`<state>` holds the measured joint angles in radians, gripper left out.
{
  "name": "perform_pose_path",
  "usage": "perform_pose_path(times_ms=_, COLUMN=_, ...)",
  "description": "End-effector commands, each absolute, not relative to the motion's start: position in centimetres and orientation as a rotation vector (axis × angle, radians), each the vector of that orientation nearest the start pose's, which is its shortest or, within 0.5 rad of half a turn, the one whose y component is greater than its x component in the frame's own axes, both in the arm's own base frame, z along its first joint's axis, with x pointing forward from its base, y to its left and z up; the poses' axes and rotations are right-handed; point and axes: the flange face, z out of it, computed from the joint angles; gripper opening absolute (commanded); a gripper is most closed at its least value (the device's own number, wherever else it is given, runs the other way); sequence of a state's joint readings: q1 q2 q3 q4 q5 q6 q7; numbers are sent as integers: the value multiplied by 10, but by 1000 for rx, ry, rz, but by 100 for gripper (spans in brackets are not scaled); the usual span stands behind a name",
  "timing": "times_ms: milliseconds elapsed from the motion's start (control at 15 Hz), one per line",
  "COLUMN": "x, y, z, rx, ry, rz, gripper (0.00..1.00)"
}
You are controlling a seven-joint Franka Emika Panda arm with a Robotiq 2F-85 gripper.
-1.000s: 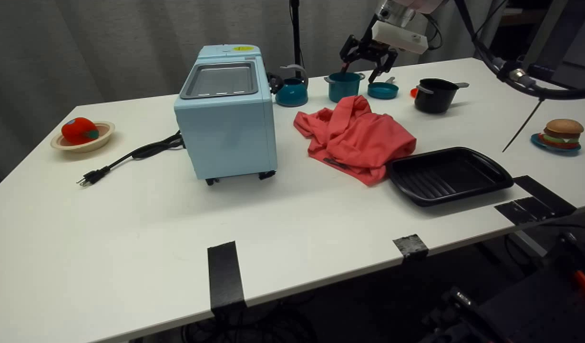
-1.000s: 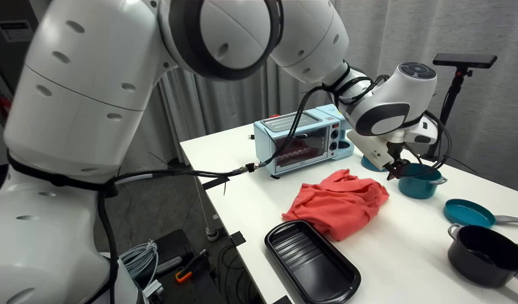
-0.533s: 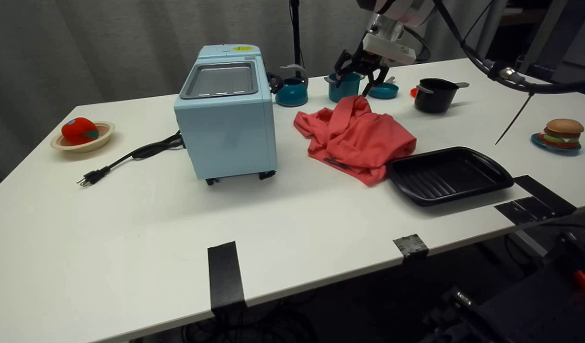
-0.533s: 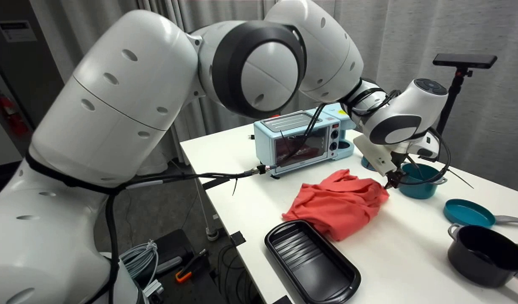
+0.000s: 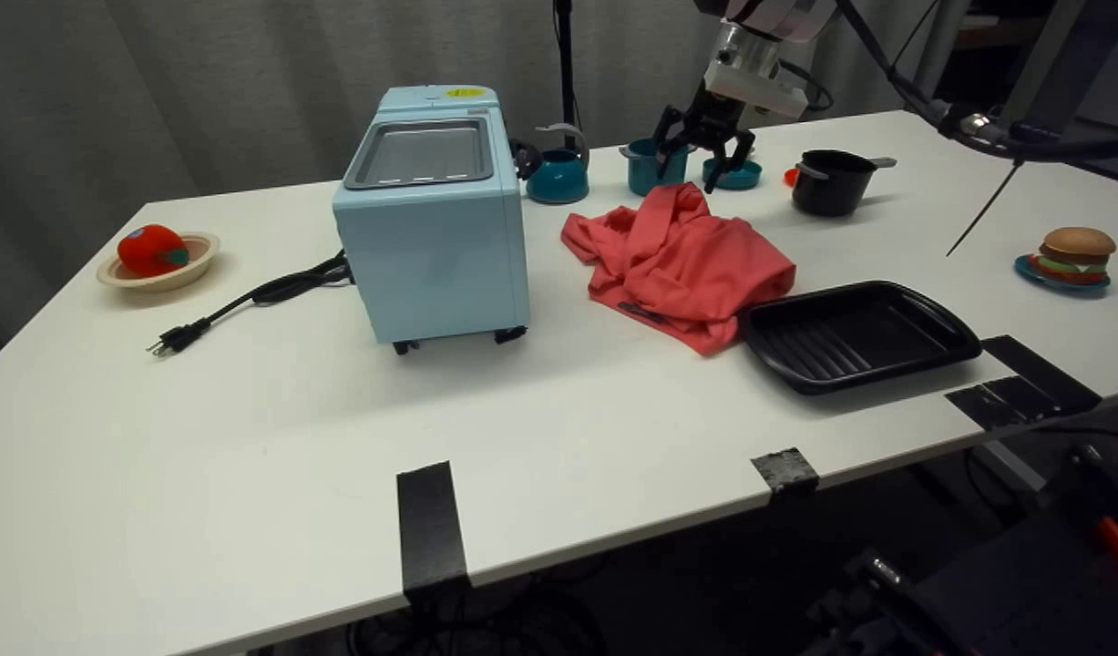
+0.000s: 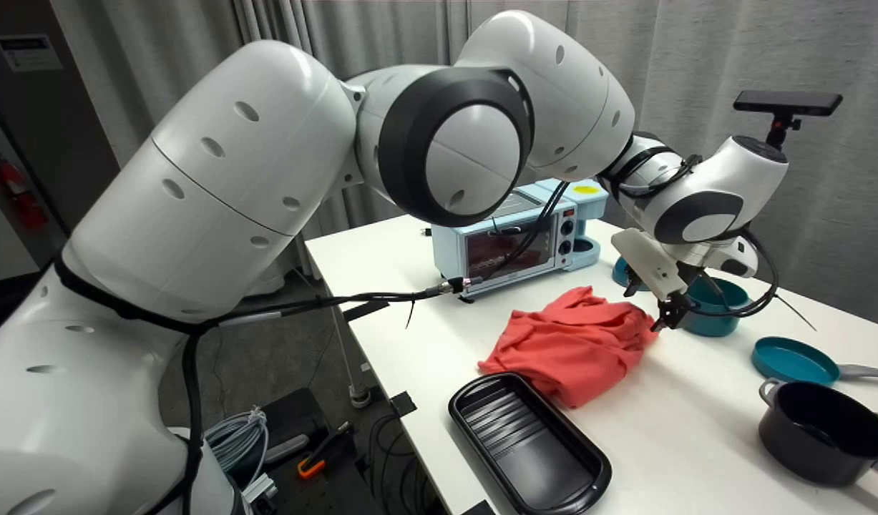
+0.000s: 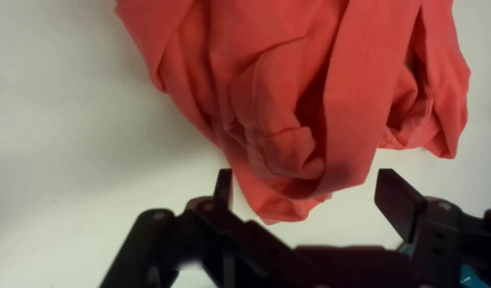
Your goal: Fold the sweatshirt twice
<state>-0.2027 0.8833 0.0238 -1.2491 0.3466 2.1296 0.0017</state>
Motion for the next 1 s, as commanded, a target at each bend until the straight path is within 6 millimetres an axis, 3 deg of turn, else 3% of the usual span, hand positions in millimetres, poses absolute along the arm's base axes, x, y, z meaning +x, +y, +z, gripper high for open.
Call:
perform_pose_path(times_ms=0, x=759, y=-126, z=233, rx=-2756, ry=503, rz=-6, gripper=58)
perform_pose_path(times_ms=467, x=767, y=-127, z=240, rx=-2741, ry=471, rz=-17, gripper=4)
perform_pose_path(times_ms=933, x=775, y=-126, z=245, rx=-2781, ry=320, rz=-92, gripper=0)
